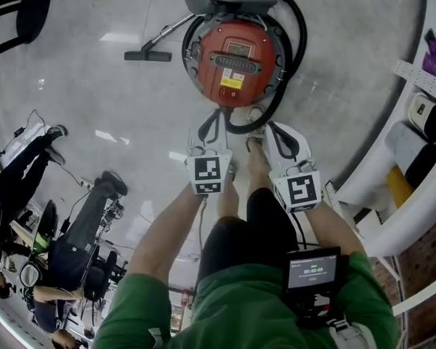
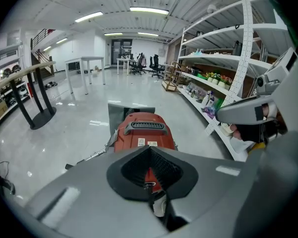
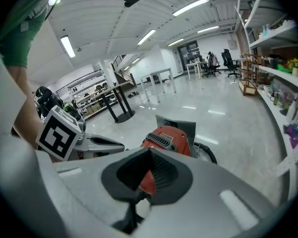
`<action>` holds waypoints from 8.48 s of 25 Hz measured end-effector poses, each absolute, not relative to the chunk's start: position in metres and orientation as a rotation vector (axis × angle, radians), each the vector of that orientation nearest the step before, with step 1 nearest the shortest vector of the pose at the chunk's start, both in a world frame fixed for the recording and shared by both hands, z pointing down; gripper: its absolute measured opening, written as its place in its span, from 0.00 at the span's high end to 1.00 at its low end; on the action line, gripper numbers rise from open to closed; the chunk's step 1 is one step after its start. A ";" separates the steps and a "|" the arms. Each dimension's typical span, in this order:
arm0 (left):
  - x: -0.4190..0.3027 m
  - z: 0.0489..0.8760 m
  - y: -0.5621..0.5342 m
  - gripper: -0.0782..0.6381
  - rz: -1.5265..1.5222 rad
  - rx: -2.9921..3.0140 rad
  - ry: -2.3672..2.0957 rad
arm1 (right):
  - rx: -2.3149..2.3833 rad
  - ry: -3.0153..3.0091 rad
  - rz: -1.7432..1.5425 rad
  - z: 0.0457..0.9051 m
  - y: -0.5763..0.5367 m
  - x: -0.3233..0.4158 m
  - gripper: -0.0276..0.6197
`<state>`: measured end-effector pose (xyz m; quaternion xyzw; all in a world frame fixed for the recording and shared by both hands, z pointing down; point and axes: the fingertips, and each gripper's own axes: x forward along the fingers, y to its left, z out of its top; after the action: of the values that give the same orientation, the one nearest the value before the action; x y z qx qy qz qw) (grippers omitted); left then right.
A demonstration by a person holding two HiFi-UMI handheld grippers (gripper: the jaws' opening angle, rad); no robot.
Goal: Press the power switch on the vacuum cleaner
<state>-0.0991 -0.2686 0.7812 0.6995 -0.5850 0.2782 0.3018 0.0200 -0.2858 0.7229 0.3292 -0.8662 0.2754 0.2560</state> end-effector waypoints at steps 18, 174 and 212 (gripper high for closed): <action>-0.103 0.855 -0.276 0.87 0.805 1.831 -1.500 | 0.844 -2.314 0.784 0.779 -0.277 0.027 0.95; -0.143 0.349 0.009 0.88 0.020 2.338 -1.758 | 1.445 -2.561 0.217 0.329 -0.009 0.037 0.95; -0.066 0.319 0.023 0.88 -0.004 2.407 -1.687 | 1.476 -2.587 0.192 0.308 0.029 0.091 0.95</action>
<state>-0.0663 0.0228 0.3190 0.8147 -0.5710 -0.0013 0.1011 0.0906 0.0288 0.3081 0.4931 -0.8641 0.0640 0.0783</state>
